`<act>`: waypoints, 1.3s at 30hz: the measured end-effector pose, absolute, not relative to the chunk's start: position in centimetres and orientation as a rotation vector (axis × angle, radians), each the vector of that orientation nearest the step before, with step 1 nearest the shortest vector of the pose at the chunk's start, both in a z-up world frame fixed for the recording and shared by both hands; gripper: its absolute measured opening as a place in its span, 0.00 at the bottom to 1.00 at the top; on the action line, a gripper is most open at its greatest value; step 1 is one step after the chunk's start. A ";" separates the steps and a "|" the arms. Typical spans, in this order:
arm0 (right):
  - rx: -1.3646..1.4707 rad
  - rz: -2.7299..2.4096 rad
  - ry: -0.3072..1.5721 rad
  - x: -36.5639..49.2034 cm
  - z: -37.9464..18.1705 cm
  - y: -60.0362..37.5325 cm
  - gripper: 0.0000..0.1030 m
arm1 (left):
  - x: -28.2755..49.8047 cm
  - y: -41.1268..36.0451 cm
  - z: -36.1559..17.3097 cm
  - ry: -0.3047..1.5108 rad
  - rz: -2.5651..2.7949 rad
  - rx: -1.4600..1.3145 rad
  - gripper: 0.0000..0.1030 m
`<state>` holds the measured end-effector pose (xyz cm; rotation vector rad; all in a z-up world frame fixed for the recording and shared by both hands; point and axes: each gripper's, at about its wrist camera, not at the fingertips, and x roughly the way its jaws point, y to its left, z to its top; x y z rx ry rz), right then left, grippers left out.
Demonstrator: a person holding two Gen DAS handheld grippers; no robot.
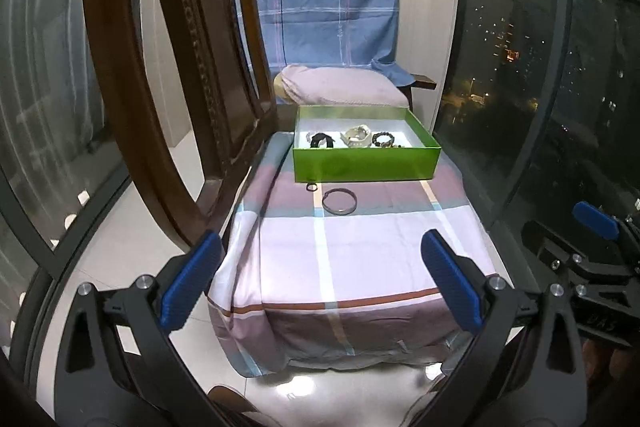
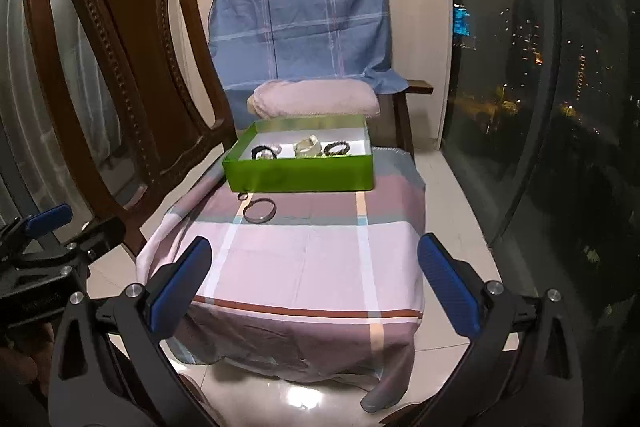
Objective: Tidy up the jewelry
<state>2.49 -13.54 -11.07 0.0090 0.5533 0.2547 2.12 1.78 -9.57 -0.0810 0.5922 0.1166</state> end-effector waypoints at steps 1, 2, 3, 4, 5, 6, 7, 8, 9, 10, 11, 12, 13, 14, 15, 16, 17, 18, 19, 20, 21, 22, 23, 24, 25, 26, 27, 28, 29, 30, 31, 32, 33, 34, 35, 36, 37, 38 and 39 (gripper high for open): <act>0.008 0.252 0.550 2.4 -10.8 -13.7 0.97 | 2.0 1.6 -9.3 0.591 0.112 -0.079 0.96; 0.010 0.249 0.545 2.3 -10.7 -13.7 0.97 | 1.7 1.5 -9.1 0.587 0.106 -0.077 0.96; 0.015 0.247 0.540 2.1 -10.5 -13.8 0.97 | 1.6 1.2 -8.7 0.585 0.105 -0.074 0.96; 0.018 0.245 0.537 2.1 -10.4 -13.9 0.97 | 1.6 1.1 -8.6 0.585 0.103 -0.070 0.96; 0.020 0.243 0.535 2.2 -10.4 -14.0 0.97 | 1.6 0.9 -8.6 0.588 0.099 -0.066 0.96; 0.023 0.243 0.532 2.1 -10.2 -14.1 0.97 | 1.5 0.7 -8.5 0.588 0.097 -0.064 0.96; 0.025 0.245 0.530 1.9 -10.2 -14.2 0.97 | 1.3 0.6 -8.5 0.587 0.095 -0.063 0.96; 0.026 0.247 0.528 1.8 -10.1 -14.3 0.97 | 1.5 0.6 -8.4 0.588 0.092 -0.062 0.96; 0.028 0.250 0.528 1.7 -10.0 -14.4 0.97 | 1.5 0.6 -8.4 0.587 0.090 -0.062 0.96; 0.030 0.253 0.528 1.7 -10.1 -14.4 0.97 | 1.5 0.6 -8.4 0.586 0.089 -0.063 0.96; 0.031 0.255 0.528 1.6 -10.1 -14.5 0.97 | 1.5 0.5 -8.4 0.586 0.088 -0.063 0.96; 0.032 0.256 0.527 1.6 -10.1 -14.5 0.97 | 1.6 0.5 -8.4 0.587 0.084 -0.063 0.96; 0.031 0.255 0.527 1.6 -10.1 -14.5 0.97 | 1.6 0.4 -8.3 0.590 0.081 -0.061 0.96; 0.031 0.255 0.528 1.7 -10.1 -14.5 0.97 | 1.7 0.4 -8.4 0.589 0.079 -0.059 0.96; 0.033 0.253 0.529 1.7 -10.1 -14.5 0.97 | 1.6 0.4 -8.3 0.586 0.079 -0.058 0.96; 0.036 0.252 0.528 1.7 -10.1 -14.5 0.97 | 1.7 0.3 -8.3 0.586 0.077 -0.059 0.96; 0.036 0.251 0.529 1.7 -10.1 -14.6 0.97 | 1.8 0.3 -8.4 0.590 0.074 -0.060 0.96; 0.035 0.250 0.532 1.7 -10.2 -14.6 0.97 | 1.8 0.3 -8.5 0.591 0.074 -0.061 0.96; 0.034 0.251 0.537 1.8 -10.3 -14.5 0.97 | 1.9 0.4 -8.5 0.592 0.075 -0.062 0.96; 0.033 0.252 0.539 1.9 -10.3 -14.5 0.97 | 2.0 0.5 -8.6 0.595 0.074 -0.063 0.96; 0.031 0.252 0.540 1.9 -10.3 -14.4 0.97 | 2.1 0.5 -8.7 0.597 0.074 -0.065 0.96; 0.029 0.252 0.541 2.0 -10.3 -14.4 0.97 | 2.2 0.6 -8.8 0.599 0.074 -0.068 0.96; 0.029 0.254 0.542 2.0 -10.3 -14.3 0.97 | 2.3 0.7 -8.8 0.599 0.074 -0.068 0.96; 0.028 0.254 0.543 2.1 -10.3 -14.2 0.97 | 2.3 0.7 -8.8 0.599 0.074 -0.069 0.96; 0.026 0.253 0.545 2.2 -10.3 -14.2 0.97 | 2.4 0.7 -8.9 0.601 0.073 -0.069 0.96; 0.027 0.253 0.547 2.4 -10.4 -14.2 0.97 | 2.5 0.8 -9.0 0.602 0.073 -0.069 0.96; 0.029 0.253 0.551 2.5 -10.5 -14.2 0.97 | 2.5 0.9 -9.0 0.603 0.075 -0.070 0.96; 0.030 0.252 0.553 2.6 -10.5 -14.2 0.97 | 2.5 1.0 -9.1 0.604 0.076 -0.074 0.96; 0.029 0.251 0.554 2.8 -10.6 -14.1 0.97 | 2.5 1.2 -9.1 0.602 0.079 -0.079 0.96; 0.026 0.252 0.557 3.1 -10.7 -14.0 0.97 | 2.5 1.5 -9.0 0.599 0.080 -0.082 0.96; 0.023 0.255 0.559 3.3 -10.8 -13.9 0.97 | 2.4 1.8 -8.9 0.592 0.083 -0.090 0.96; 0.018 0.261 0.562 3.8 -11.0 -13.6 0.97 | 2.2 2.1 -8.7 0.583 0.081 -0.097 0.96; 0.007 0.275 0.567 4.4 -11.3 -13.2 0.97 | 2.1 2.4 -8.5 0.573 0.079 -0.104 0.96; -0.018 0.295 0.577 5.3 -11.7 -12.4 0.97 | 1.8 2.8 -8.2 0.558 0.083 -0.111 0.96; -0.041 0.315 0.592 6.4 -12.3 -11.6 0.97 | 1.7 3.0 -8.1 0.553 0.088 -0.112 0.96; -0.056 0.342 0.621 7.7 -13.1 -10.7 0.97 | 1.6 3.4 -7.9 0.548 0.092 -0.116 0.96; -0.059 0.372 0.665 9.6 -14.2 -9.8 0.97 | 1.5 3.7 -7.9 0.548 0.092 -0.120 0.96; -0.062 0.397 0.720 11.7 -15.7 -8.5 0.97 | 1.6 4.0 -8.0 0.551 0.094 -0.124 0.96; -0.075 0.404 0.774 14.1 -17.4 -7.1 0.97 | 1.7 4.3 -8.1 0.554 0.096 -0.129 0.96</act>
